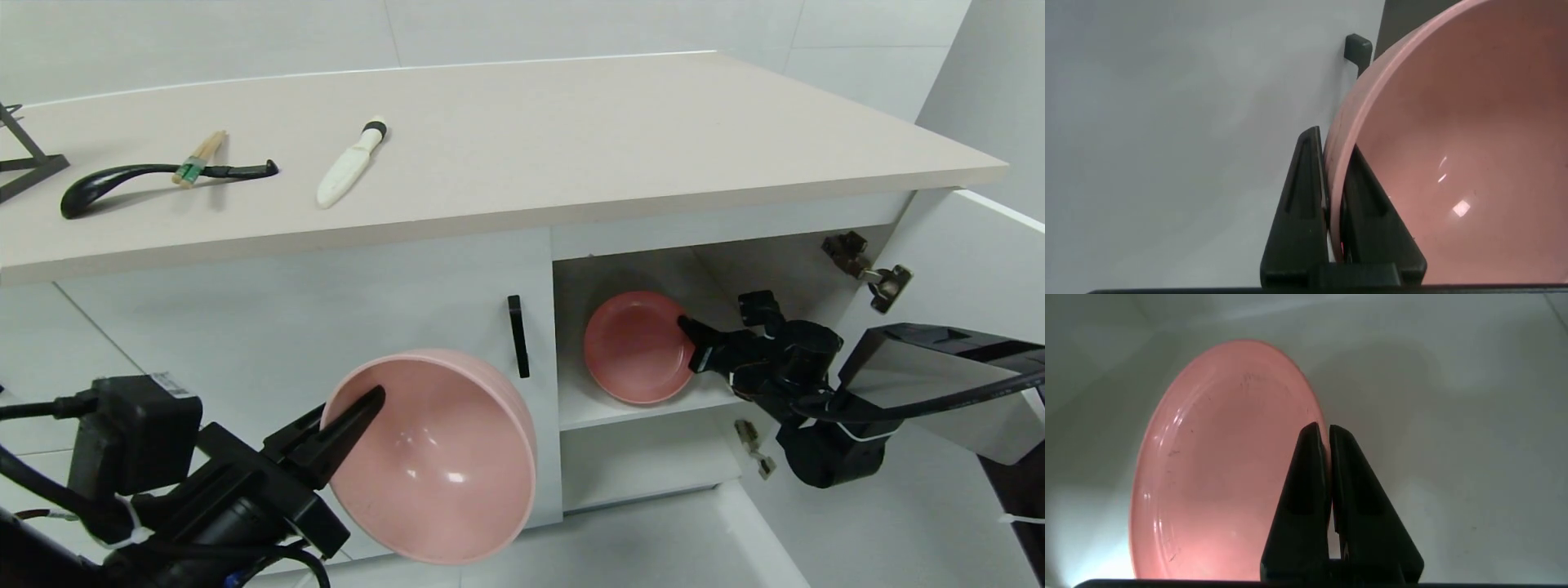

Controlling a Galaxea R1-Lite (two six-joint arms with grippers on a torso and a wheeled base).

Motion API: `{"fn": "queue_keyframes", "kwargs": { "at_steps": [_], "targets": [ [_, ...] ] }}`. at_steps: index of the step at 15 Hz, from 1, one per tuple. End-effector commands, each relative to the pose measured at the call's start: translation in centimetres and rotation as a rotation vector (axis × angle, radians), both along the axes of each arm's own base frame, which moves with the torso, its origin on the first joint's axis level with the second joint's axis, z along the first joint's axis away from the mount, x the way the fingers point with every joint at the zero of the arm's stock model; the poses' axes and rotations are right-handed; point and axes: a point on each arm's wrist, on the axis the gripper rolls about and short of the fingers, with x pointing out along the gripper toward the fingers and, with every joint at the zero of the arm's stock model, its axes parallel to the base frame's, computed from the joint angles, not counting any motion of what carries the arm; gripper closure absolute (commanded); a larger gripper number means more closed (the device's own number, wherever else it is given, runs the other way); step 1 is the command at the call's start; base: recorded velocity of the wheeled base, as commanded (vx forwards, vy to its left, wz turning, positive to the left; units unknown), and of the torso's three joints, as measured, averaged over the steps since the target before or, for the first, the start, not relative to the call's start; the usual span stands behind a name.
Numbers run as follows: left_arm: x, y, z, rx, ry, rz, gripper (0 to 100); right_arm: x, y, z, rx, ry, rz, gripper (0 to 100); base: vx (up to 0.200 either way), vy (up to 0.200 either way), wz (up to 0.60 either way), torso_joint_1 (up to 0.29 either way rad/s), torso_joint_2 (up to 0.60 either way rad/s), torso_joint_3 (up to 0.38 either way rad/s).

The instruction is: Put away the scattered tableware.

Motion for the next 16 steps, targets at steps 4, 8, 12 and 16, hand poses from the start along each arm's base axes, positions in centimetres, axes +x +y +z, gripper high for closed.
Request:
{"fn": "queue_keyframes", "kwargs": {
  "at_steps": [4, 8, 12, 16],
  "targets": [
    [0.0, -0.1, -0.3, 0.008, 0.015, -0.002, 100, 0.9, -0.3, -1.3, -0.004, 0.009, -0.012, 100, 0.0, 0.0, 0.0, 0.0, 0.0, 0.0],
    [0.1, -0.1, -0.3, 0.008, 0.015, 0.0, 100, 1.3, -0.3, -1.2, 0.002, -0.005, -0.033, 100, 0.0, 0.0, 0.0, 0.0, 0.0, 0.0],
    [0.0, 0.0, -0.3, 0.001, 0.02, -0.001, 100, 1.4, -0.3, -1.6, 0.003, 0.0, -0.044, 100, 0.0, 0.0, 0.0, 0.0, 0.0, 0.0],
    [0.0, -0.1, -0.3, -0.001, 0.018, -0.004, 100, 1.3, -0.4, -1.5, 0.002, -0.002, -0.046, 0, 0.0, 0.0, 0.0, 0.0, 0.0, 0.0]
  ]
}}
